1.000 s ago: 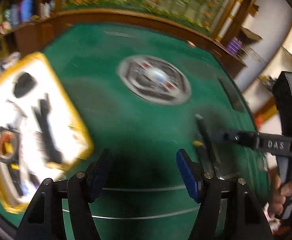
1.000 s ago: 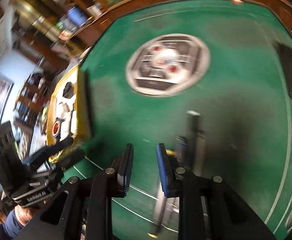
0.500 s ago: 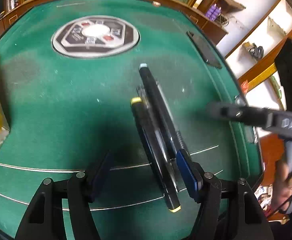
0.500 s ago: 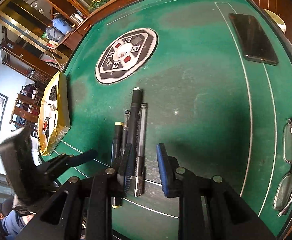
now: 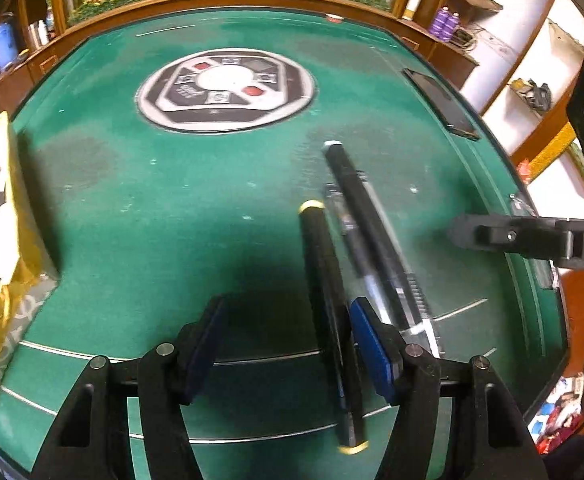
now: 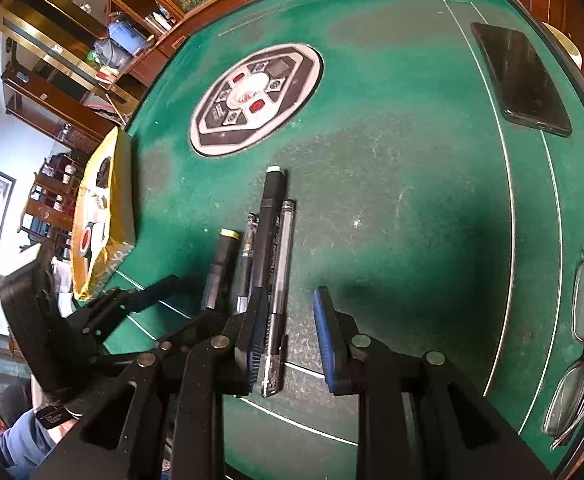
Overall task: Organize rigid objects
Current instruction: 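Grasp a yellow-ended black pen with the left gripper while the right gripper grasps a clear pen, then carry the black pen and clear pen over the tray with both grippers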
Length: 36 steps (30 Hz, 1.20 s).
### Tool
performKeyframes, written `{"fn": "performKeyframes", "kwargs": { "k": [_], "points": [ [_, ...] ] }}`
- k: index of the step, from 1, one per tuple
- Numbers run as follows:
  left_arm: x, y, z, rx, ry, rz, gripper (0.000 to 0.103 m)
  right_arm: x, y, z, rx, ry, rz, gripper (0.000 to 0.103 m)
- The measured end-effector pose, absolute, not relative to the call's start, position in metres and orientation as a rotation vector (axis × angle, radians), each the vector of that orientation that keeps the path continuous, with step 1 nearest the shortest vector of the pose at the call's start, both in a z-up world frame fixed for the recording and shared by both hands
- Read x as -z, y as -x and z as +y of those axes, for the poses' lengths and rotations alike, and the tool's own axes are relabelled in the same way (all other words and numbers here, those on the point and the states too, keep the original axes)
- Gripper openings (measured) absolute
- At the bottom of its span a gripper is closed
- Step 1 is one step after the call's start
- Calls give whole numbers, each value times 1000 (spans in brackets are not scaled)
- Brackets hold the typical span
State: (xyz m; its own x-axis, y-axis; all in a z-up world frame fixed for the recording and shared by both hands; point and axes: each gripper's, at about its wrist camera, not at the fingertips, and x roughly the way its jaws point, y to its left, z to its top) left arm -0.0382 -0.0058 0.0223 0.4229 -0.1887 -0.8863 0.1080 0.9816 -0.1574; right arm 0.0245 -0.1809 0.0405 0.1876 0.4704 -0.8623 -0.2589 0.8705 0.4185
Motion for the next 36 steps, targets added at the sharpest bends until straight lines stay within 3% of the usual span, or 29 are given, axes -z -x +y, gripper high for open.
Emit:
{"fn": "performKeyframes", "kwargs": {
  "k": [2,7,17,18,19,23,27,29,30,36],
  "points": [
    [-22,38,-3,173,65,1113,58,-37,-25,-177,-508,-169,1294,23],
    [-20,35,3,128,-4,1093,34,-26,-23,-159,-502,-64,1306,23],
    [-20,32,9,133,-13,1085,31,-20,-23,-128,-494,135,1279,21],
    [-20,32,9,132,-17,1085,31,-20,-21,-124,-489,178,1267,19],
    [-20,31,8,130,-24,1084,31,-20,-21,-120,-484,214,1257,11],
    [-19,29,6,122,-39,1082,31,-20,-17,-117,-460,324,1221,9],
    [-19,25,5,113,-44,1090,32,-20,-21,-135,-447,240,1243,8],
    [-19,24,7,108,-37,1078,24,-21,-20,-142,-447,199,1240,8],
    [-19,24,8,109,-34,1073,14,-23,-21,-147,-450,172,1240,8],
    [-29,26,18,124,60,1045,14,-39,-21,-163,-475,59,1199,8]
  ]
}}
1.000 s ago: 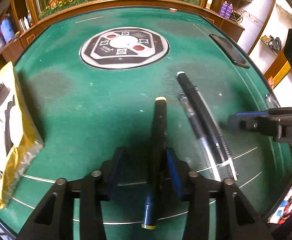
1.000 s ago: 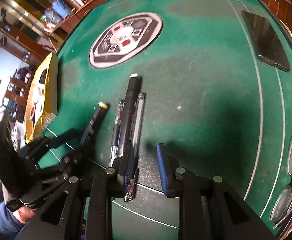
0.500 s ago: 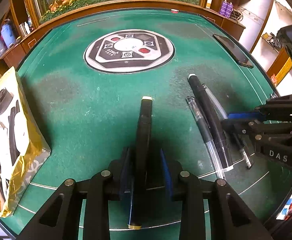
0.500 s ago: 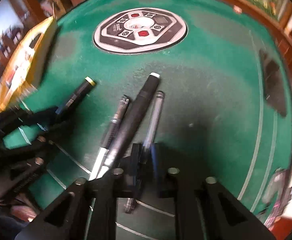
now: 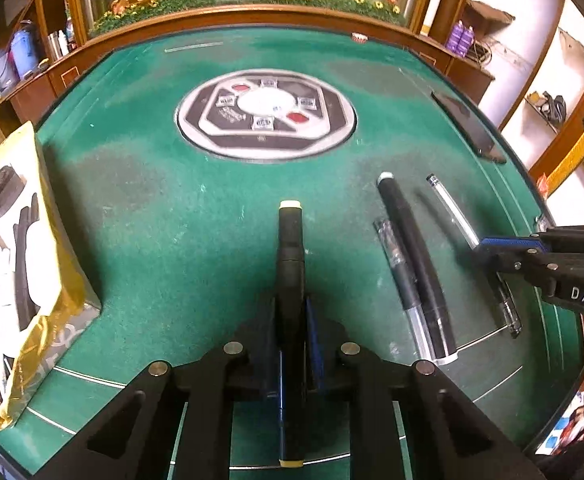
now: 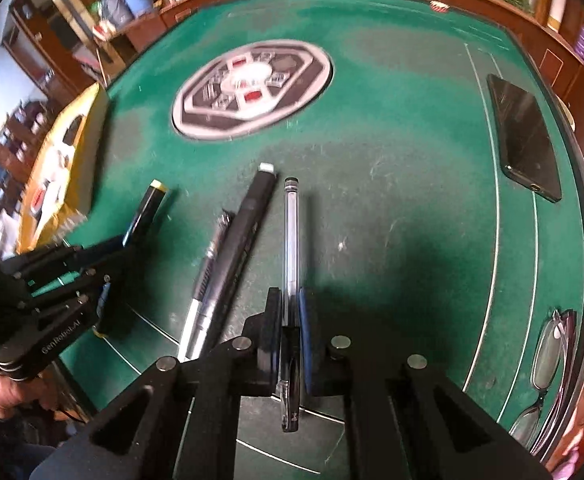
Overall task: Organize rigid objects
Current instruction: 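Carry the black pen and clear pen over the tray with both grippers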
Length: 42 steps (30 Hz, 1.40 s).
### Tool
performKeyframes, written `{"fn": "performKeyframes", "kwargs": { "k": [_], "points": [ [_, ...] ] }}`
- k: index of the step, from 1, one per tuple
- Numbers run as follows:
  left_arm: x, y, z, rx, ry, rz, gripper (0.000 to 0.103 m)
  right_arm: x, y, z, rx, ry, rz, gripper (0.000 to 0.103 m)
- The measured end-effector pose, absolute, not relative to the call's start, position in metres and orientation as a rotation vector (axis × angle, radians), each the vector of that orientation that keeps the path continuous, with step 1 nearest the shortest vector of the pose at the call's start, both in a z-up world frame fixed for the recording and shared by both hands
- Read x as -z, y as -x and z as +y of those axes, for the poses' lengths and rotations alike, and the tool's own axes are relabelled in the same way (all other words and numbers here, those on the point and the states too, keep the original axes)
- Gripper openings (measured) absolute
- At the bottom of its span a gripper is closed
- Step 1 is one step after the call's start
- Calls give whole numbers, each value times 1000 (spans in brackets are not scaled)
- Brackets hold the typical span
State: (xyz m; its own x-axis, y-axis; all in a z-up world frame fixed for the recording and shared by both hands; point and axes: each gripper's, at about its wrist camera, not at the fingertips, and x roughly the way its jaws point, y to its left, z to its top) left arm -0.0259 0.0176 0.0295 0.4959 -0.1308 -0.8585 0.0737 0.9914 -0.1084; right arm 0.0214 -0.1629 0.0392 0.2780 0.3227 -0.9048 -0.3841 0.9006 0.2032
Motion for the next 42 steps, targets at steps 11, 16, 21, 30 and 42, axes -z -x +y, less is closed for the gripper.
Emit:
{"fn": "performKeyframes", "kwargs": {
  "k": [11,16,21,30,42],
  "points": [
    [-62,32,35,69,95,964,15,-69,-14,-146,-626,-18,1105,8],
    [-73,37,48,26,96,929,15,-71,-14,-136,-658,-23,1119,8],
    [-83,43,64,-24,100,892,15,-76,-13,-119,-690,1,1115,8],
    [-96,51,102,-113,124,843,15,-89,-14,-75,-765,74,1107,8],
    [-98,58,153,-208,147,826,15,-109,-18,7,-881,126,1099,8]
  ]
}}
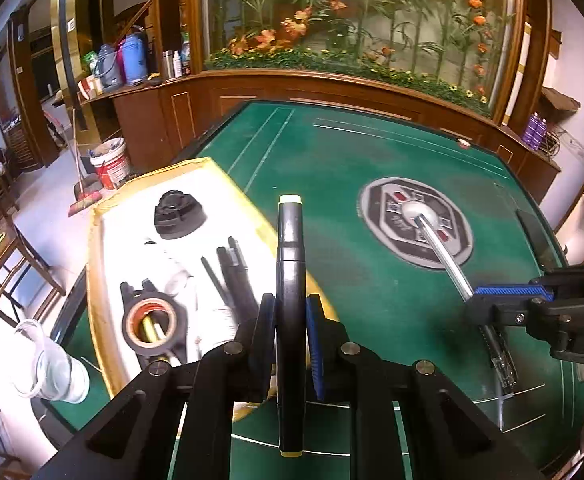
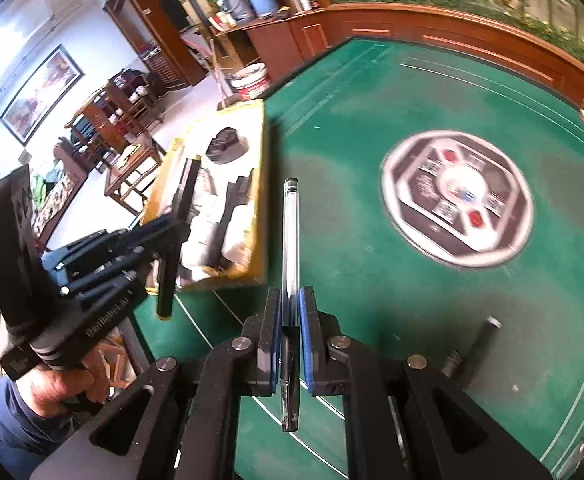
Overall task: Organize rigid objects
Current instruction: 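Carry the black pen and clear pen over the tray with both grippers, then lower both pens into the tray and open both grippers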
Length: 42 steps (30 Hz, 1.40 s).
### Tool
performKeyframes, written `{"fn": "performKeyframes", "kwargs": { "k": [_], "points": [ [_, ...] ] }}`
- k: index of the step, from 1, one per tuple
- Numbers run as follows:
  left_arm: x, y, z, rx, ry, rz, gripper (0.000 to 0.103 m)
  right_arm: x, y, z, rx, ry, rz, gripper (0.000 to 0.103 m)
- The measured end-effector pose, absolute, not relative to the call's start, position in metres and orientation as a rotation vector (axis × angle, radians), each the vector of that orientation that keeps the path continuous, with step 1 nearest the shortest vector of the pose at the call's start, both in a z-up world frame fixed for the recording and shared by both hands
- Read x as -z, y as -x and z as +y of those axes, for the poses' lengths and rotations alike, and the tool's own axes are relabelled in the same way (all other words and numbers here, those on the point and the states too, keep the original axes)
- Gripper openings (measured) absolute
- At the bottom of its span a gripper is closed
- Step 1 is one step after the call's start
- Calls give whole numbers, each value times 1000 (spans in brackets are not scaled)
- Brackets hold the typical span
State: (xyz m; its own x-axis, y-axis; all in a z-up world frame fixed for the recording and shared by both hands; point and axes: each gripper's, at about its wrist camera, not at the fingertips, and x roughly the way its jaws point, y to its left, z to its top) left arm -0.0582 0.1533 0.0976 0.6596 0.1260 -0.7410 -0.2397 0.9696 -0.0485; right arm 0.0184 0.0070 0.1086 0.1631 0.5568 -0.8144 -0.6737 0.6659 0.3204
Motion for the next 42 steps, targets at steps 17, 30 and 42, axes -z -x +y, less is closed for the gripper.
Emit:
{"fn": "performKeyframes", "kwargs": {
  "k": [17,30,42],
  "points": [
    [-55,55,253,-327,277,899,15,-77,-35,155,-971,217,1150,8],
    [-43,42,271,-328,297,925,15,-41,-51,192,-925,226,1214,9],
    [-52,37,266,-306,330,913,45,-60,-55,166,-917,163,1182,9]
  ]
}}
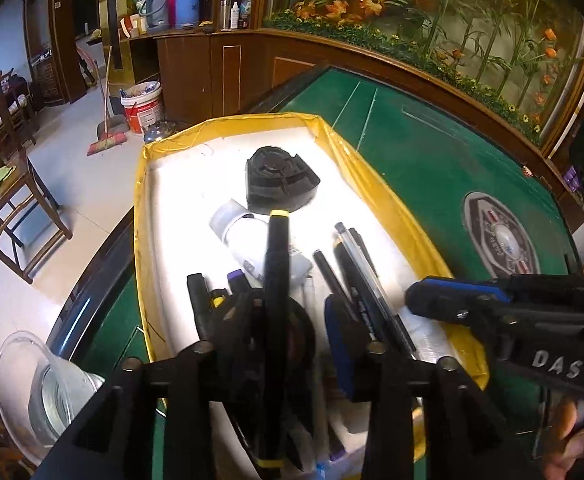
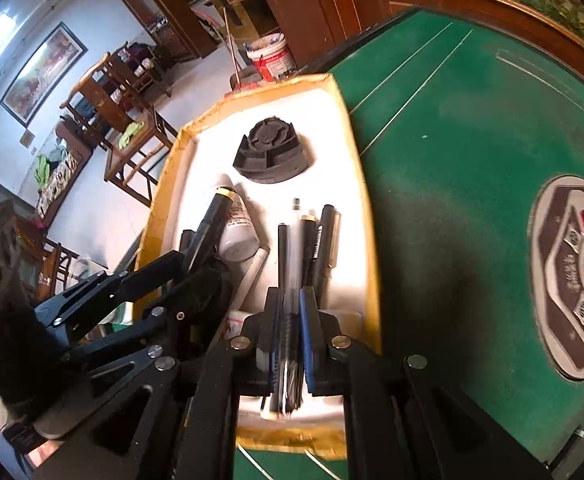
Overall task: Organize rigid objects
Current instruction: 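Lower both pens into the tray and open both grippers, then grasp a white-capped black pen with the right gripper while the left gripper grasps a clear blue-ink pen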
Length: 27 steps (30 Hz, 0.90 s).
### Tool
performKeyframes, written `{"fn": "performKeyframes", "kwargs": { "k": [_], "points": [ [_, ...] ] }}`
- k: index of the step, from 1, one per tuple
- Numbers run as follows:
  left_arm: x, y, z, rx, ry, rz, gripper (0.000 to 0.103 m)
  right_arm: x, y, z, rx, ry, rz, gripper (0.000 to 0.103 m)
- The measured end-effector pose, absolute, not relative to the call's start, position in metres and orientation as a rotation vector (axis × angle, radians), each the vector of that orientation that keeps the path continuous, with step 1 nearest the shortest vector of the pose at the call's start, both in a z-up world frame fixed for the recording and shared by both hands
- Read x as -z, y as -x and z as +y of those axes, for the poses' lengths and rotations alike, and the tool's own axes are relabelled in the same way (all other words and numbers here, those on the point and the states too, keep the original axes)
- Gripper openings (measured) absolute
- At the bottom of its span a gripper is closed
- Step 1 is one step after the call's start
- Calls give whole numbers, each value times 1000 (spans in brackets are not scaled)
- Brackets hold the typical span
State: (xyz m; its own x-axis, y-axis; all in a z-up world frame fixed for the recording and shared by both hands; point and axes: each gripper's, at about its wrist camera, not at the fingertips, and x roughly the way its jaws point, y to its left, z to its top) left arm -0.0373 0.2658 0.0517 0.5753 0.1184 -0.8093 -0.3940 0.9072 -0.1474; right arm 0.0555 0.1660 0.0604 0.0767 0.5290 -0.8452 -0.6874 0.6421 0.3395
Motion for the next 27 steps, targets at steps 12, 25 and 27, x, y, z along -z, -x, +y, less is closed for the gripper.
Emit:
{"fn": "performKeyframes", "kwargs": {
  "k": [12,25,27],
  "points": [
    [-76,57,233,-273,348,865,60,-78,-46,60,-853,22,1193,17],
    [-84,42,131,-74,246,902,60,-47,-43,-100,-589,-165,1259,17],
    [-82,37,112,-32,229,916,60,-42,-42,-115,-553,-164,1265,17]
  ]
}}
